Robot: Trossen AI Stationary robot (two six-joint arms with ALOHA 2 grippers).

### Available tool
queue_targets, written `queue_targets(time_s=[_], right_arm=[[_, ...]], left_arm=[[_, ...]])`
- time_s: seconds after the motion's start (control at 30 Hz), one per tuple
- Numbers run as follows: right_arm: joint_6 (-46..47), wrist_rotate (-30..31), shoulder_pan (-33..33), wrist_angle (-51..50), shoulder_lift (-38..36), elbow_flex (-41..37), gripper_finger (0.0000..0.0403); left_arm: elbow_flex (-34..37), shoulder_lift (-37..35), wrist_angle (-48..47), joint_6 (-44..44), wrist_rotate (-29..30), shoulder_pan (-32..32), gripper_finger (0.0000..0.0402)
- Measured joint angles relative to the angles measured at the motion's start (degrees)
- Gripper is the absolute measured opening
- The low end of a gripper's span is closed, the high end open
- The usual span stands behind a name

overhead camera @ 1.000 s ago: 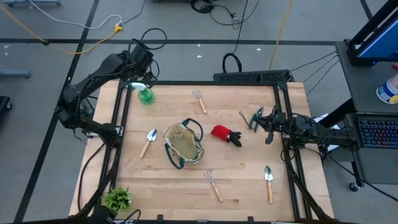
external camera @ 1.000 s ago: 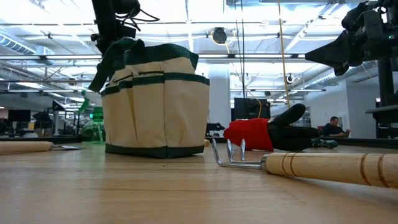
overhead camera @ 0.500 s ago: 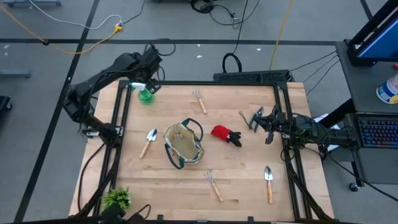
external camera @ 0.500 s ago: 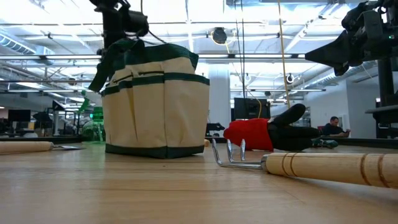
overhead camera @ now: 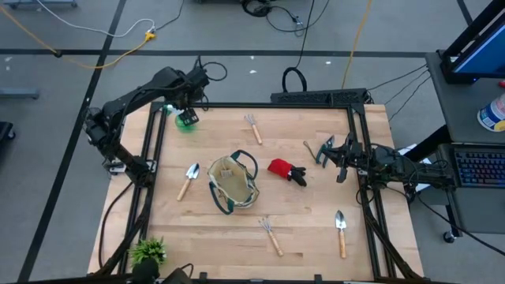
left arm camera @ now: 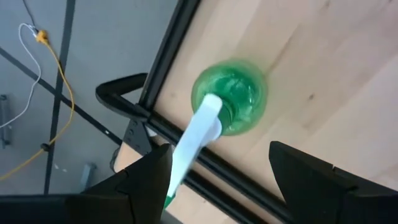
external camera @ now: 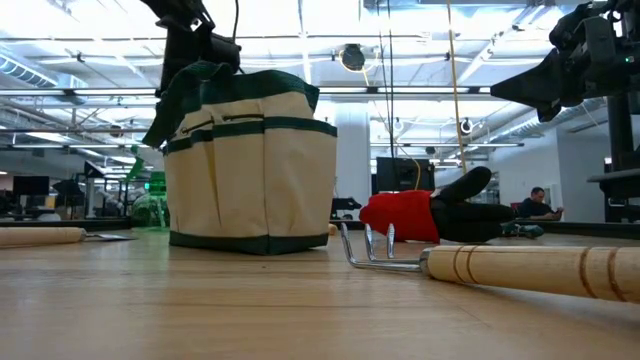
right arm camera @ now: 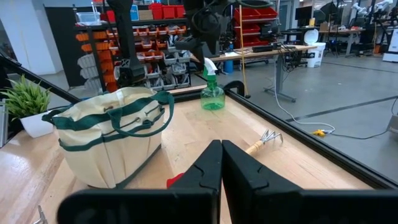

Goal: Pick & Place Garden tools in Gardening bag
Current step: Put the spray bottle into the gardening bag

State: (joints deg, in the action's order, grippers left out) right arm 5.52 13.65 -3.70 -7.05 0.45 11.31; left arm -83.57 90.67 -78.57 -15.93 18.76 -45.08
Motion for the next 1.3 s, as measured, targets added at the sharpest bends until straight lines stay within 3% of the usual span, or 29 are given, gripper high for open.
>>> queue_targets(time_s=[0.63, 0.97, 1.3], right_arm=[[-0.2, 0.0, 0.0, 0.0, 0.0, 0.0, 0.0002], [-0.1, 0.0, 0.0, 0.0, 0.0, 0.0, 0.0002], [8.9, -0.1, 0.0, 0.0, 0.0, 0.0, 0.0002]], left_arm=[[0.0, 0.0, -5.3, 0.6, -0.7, 1.1, 0.0283], [0.0, 0.0, -1.2, -0.6, 1.1, 2.5, 0.0283], [0.0, 0.0, -1.3, -7.5, 3.8, 2.4, 0.0283]])
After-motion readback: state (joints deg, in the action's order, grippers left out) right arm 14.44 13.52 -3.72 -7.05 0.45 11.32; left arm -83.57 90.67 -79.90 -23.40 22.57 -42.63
